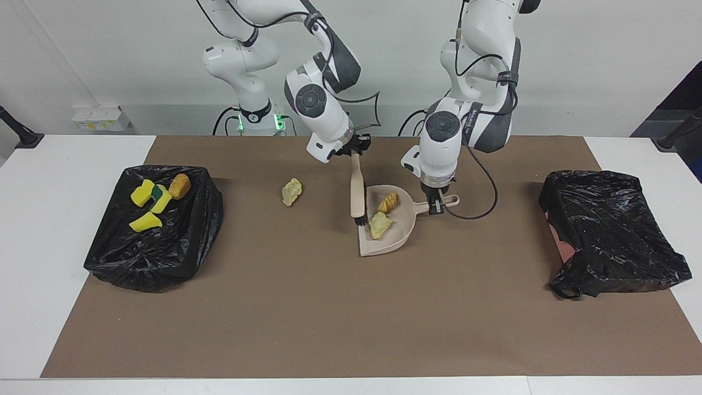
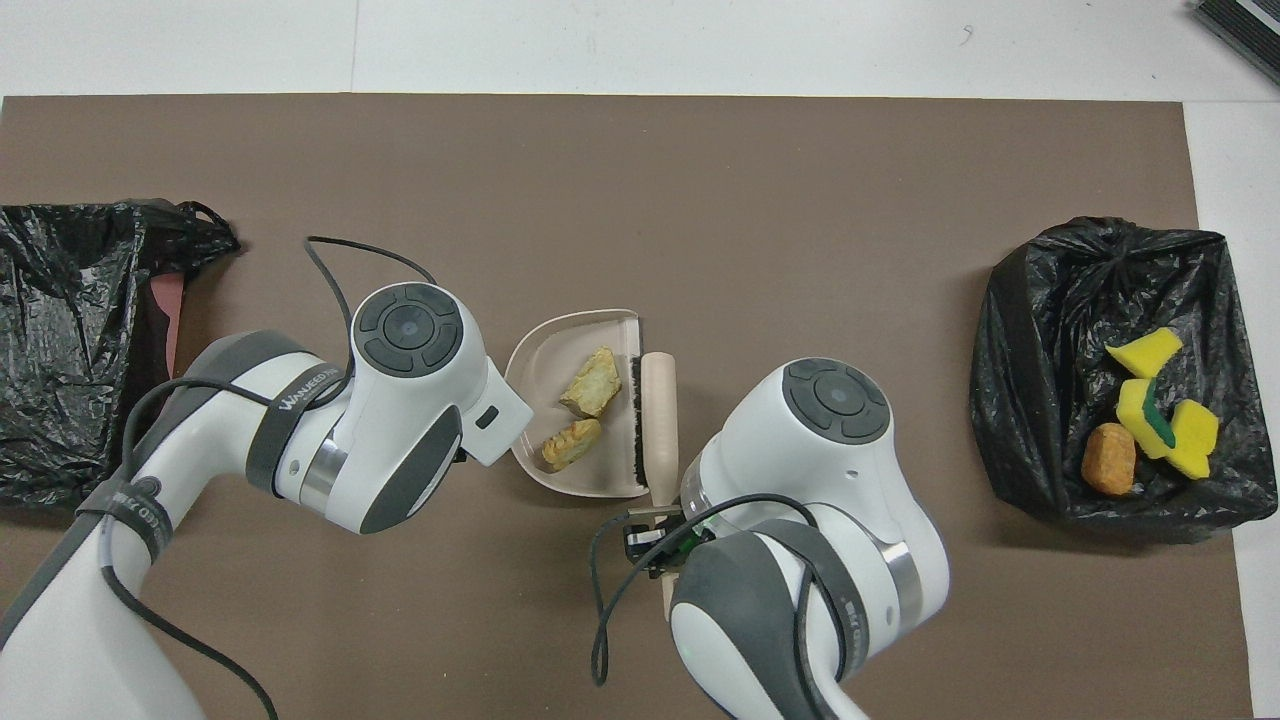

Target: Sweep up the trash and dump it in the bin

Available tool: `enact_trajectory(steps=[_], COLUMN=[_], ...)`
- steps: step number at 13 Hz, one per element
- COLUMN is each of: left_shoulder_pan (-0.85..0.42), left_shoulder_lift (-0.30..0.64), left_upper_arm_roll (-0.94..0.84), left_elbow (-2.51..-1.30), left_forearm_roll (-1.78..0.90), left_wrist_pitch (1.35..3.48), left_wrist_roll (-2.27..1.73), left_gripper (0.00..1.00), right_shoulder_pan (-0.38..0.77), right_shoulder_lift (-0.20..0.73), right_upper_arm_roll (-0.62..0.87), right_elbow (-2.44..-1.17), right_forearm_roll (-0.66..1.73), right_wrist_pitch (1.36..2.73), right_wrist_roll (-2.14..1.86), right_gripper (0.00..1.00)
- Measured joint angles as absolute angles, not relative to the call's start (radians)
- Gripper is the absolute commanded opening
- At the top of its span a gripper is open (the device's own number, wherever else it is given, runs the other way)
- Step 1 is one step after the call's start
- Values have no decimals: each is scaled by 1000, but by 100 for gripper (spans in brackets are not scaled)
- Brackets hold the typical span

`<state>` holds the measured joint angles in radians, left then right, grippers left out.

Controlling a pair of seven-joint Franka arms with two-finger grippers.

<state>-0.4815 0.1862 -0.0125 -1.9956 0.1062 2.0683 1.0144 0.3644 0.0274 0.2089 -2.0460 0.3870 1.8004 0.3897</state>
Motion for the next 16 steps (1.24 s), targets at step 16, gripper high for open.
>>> enact_trajectory(steps=[16], left_shoulder_pan=[-581], left_shoulder_lift=[102], left_upper_arm_roll=[-23], left_elbow=[-2009], left_forearm_roll=[99], left_wrist_pitch=[1898], left_wrist_roll=[902], left_gripper=[0], right_shoulder_pan=[211], right_shoulder_lift=[-292], right_upper_arm_roll=[211], right_elbow=[-2572], right_forearm_roll=[-15], right_wrist_pitch=[1789], right_wrist_roll=[436], right_gripper=[0])
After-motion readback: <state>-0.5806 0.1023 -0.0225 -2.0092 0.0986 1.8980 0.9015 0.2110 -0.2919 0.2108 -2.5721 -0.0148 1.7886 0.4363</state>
